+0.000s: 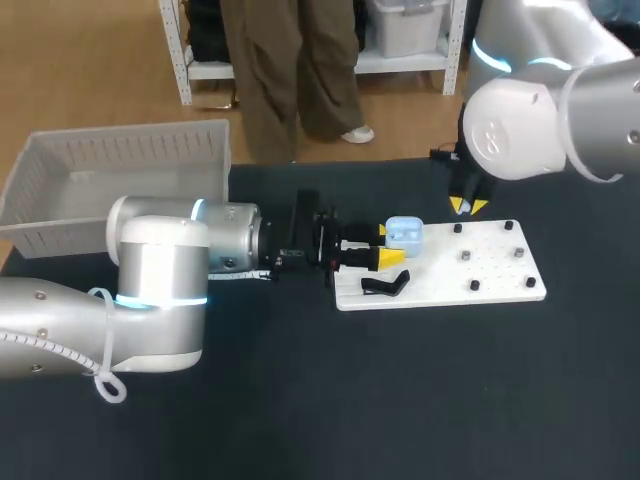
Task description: Pick up each earbud case from the left stands, insert the matching earbuds, close the lid, and place the case in the box.
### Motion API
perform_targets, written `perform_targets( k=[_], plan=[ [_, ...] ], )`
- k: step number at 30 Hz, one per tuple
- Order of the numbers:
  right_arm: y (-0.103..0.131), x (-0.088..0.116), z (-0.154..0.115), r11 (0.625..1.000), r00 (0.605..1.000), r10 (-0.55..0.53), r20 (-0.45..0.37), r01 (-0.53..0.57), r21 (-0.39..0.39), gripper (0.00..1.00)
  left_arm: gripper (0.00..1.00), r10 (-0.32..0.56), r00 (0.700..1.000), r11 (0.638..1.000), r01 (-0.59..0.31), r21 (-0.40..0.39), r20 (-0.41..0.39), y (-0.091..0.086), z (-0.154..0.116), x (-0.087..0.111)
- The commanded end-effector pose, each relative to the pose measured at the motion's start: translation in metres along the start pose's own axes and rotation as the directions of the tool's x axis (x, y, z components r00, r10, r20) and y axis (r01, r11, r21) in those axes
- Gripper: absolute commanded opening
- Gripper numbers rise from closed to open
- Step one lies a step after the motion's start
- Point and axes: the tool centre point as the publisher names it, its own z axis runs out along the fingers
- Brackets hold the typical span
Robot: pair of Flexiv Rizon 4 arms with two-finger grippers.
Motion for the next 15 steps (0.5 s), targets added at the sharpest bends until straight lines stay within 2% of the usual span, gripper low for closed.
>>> perform_targets(
  k=[1, 7, 15],
  plan=[
    [-0.004, 0.014, -0.039, 1.0, 0.999, 0.014, 0.039, -0.015, 0.018, 0.0, 0.0, 0.002, 1.0, 1.0, -0.002, -0.006, 0.002, -0.001, 0.0, 0.0],
    [0.002, 0.028, -0.094, 0.999, 1.0, 0.009, 0.028, -0.01, 0.042, 0.0, 0.0, 0.002, 1.0, 1.0, -0.002, -0.006, 0.002, -0.001, 0.0, 0.0],
    [0.031, 0.064, -0.149, 0.998, 0.998, -0.056, -0.041, 0.057, 0.01, 0.0, 0.0, 0.002, 1.0, 1.0, -0.002, -0.006, 0.002, -0.001, 0.0, 0.0]
  ],
)
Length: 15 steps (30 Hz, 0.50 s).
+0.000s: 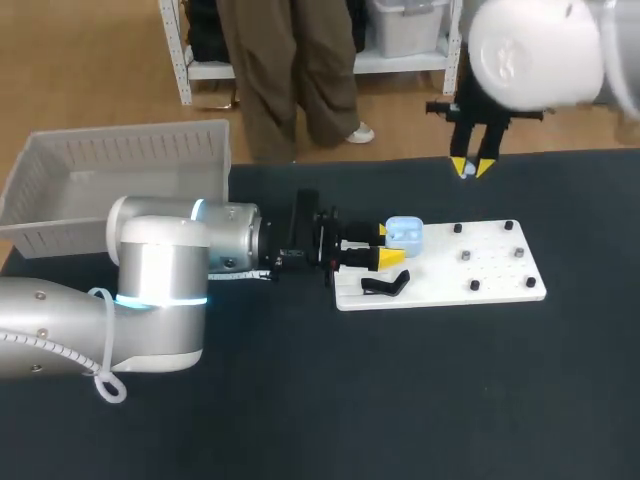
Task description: Pick up each earbud case from the left stands, insert the matching earbuds, close the lid, and place the case in the box.
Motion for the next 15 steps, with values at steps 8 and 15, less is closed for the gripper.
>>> perform_targets(
  k=[8, 15],
  plan=[
    [0.037, 0.053, -0.043, 0.995, 0.993, -0.099, -0.062, 0.101, 0.027, 0.0, 0.0, 0.002, 1.0, 1.0, -0.002, -0.006, 0.002, -0.001, 0.0, 0.0],
    [0.048, 0.063, -0.038, 0.994, 0.993, -0.093, -0.078, 0.096, 0.047, 0.0, 0.0, 0.002, 1.0, 1.0, -0.002, -0.006, 0.002, -0.001, 0.0, 0.0]
  ],
)
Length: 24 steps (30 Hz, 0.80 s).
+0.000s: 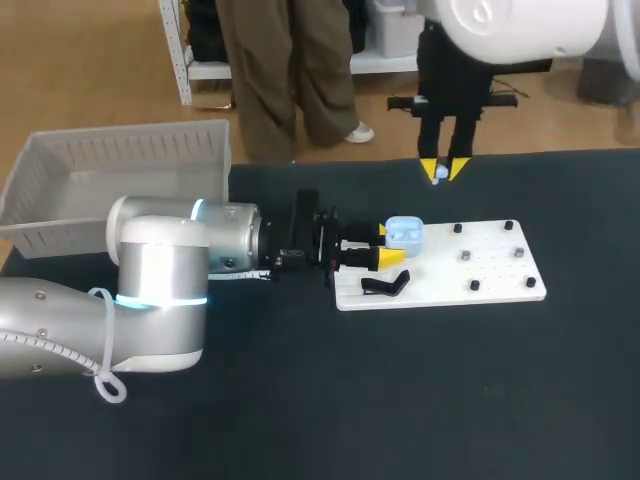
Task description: Pick up each earbud case from the left stands, insert the matching earbuds, close the lid, and place the case in the box.
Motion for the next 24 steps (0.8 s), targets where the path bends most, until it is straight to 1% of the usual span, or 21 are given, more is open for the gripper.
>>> perform_targets(
  k=[1, 14, 16, 18, 22, 24],
  plan=[
    [0.004, -0.001, 0.001, 1.0, 1.0, 0.002, -0.001, -0.002, 0.011, 0.0, 0.0, 0.002, 1.0, 1.0, -0.002, -0.006, 0.002, -0.001, 0.0, 0.0],
    [0.004, -0.001, 0.001, 1.0, 1.0, 0.002, -0.001, -0.002, 0.011, 0.0, 0.0, 0.002, 1.0, 1.0, -0.002, -0.006, 0.002, -0.001, 0.0, 0.0],
    [0.014, 0.002, -0.003, 0.998, 0.999, -0.052, 0.012, 0.052, 0.035, 0.0, 0.0, 0.002, 1.0, 1.0, -0.002, -0.006, 0.002, -0.001, 0.0, 0.0],
    [0.03, 0.008, -0.004, 0.992, 0.993, -0.117, 0.018, 0.116, 0.053, 0.0, 0.0, 0.002, 1.0, 1.0, -0.002, -0.006, 0.002, -0.001, 0.0, 0.0],
    [0.051, 0.018, 0.002, 0.968, 0.973, -0.233, -0.002, 0.232, 0.098, 0.0, 0.0, 0.002, 1.0, 1.0, -0.002, -0.006, 0.002, -0.001, 0.0, 0.0],
    [0.056, 0.021, 0.007, 0.96, 0.967, -0.254, -0.022, 0.255, 0.114, 0.0, 0.0, 0.002, 1.0, 1.0, -0.002, -0.006, 0.002, -0.001, 0.0, 0.0]
  ],
)
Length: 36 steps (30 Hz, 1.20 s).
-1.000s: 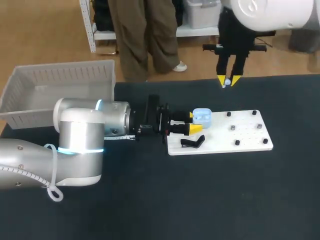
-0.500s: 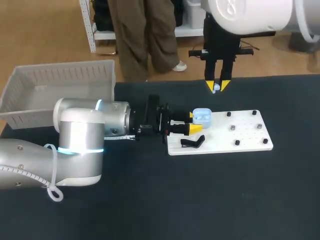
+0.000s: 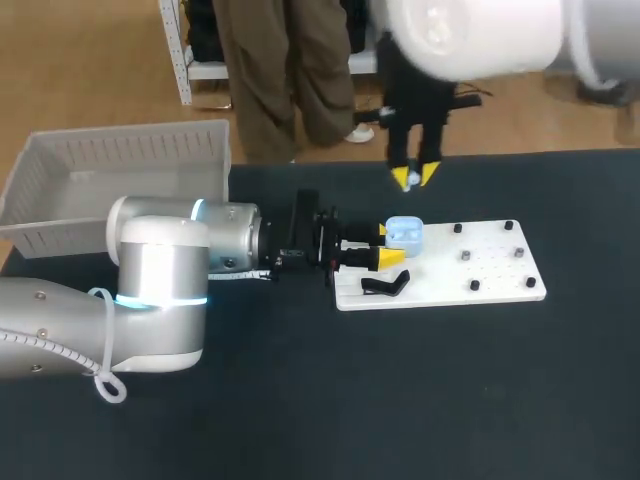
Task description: Pick up each earbud case from the left stands, insert the matching earbuds, close the lid, and place the case in the box.
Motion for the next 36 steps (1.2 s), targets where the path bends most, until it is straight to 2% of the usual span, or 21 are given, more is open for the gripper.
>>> perform_targets(
  k=[1, 6, 14, 36],
  plan=[
    [0.02, -0.001, 0.006, 0.997, 0.999, -0.038, -0.027, 0.04, 0.06, 0.0, 0.0, 0.002, 1.0, 1.0, -0.002, -0.006, 0.002, -0.001, 0.0, 0.0],
    [0.027, 0.009, 0.019, 0.994, 0.998, -0.037, -0.041, 0.041, 0.096, 0.0, 0.0, 0.002, 1.0, 1.0, -0.002, -0.006, 0.002, -0.001, 0.0, 0.0],
    [0.025, 0.011, 0.039, 0.993, 1.0, -0.02, -0.015, 0.022, 0.112, 0.0, 0.0, 0.002, 1.0, 1.0, -0.002, -0.006, 0.002, -0.001, 0.0, 0.0],
    [0.009, -0.006, 0.068, 0.993, 0.999, 0.028, -0.033, -0.024, 0.112, 0.0, 0.0, 0.002, 1.0, 1.0, -0.002, -0.006, 0.002, -0.001, 0.0, 0.0]
  ],
)
